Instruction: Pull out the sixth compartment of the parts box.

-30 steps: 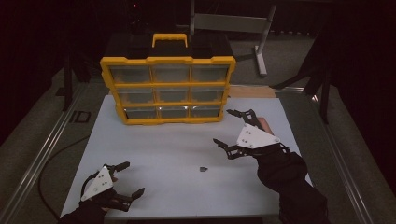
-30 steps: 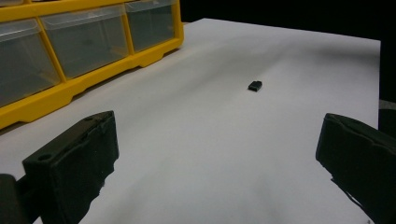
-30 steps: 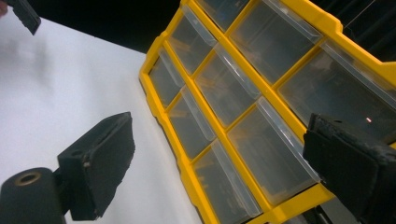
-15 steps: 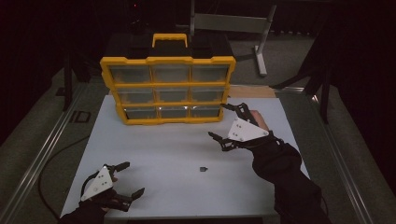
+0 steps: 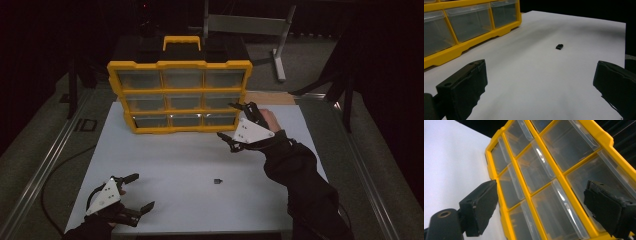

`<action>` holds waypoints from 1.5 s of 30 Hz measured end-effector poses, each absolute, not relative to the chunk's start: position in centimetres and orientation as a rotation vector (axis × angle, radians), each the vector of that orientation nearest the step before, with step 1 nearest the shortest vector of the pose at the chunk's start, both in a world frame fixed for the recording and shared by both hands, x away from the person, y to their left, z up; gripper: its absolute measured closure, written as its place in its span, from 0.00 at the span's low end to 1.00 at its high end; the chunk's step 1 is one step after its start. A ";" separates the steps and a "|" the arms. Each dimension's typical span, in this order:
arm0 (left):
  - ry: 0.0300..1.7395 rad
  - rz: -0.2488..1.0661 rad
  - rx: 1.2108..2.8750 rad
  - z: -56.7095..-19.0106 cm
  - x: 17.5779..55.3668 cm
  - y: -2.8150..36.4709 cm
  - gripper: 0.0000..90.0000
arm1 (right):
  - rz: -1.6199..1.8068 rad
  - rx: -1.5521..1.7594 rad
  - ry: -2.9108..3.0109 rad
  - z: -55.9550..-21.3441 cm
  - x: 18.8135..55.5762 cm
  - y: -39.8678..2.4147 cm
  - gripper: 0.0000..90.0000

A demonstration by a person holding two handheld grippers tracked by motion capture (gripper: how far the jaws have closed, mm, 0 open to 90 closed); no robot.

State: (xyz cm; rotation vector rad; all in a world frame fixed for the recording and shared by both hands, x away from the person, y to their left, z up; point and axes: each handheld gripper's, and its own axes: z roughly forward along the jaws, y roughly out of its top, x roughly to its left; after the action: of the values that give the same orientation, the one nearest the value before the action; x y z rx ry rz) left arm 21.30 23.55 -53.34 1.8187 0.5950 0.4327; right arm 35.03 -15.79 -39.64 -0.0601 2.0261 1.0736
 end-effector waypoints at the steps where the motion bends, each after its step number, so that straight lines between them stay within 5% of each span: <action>1: 0.596 0.433 1.818 -53.3 21.3 23.6 0.00 | 1.059 -0.070 2.023 -39.5 35.2 -15.6 0.14; 45: 0.593 0.427 1.807 -53.3 21.2 23.7 0.00 | 0.627 -0.165 2.114 -40.4 41.2 -10.8 0.21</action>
State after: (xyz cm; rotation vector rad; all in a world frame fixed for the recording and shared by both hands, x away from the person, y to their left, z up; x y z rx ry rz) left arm 21.23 23.74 -53.29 1.8067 0.5932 0.4270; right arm 41.23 -10.81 -40.41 -0.1648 2.1141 0.6267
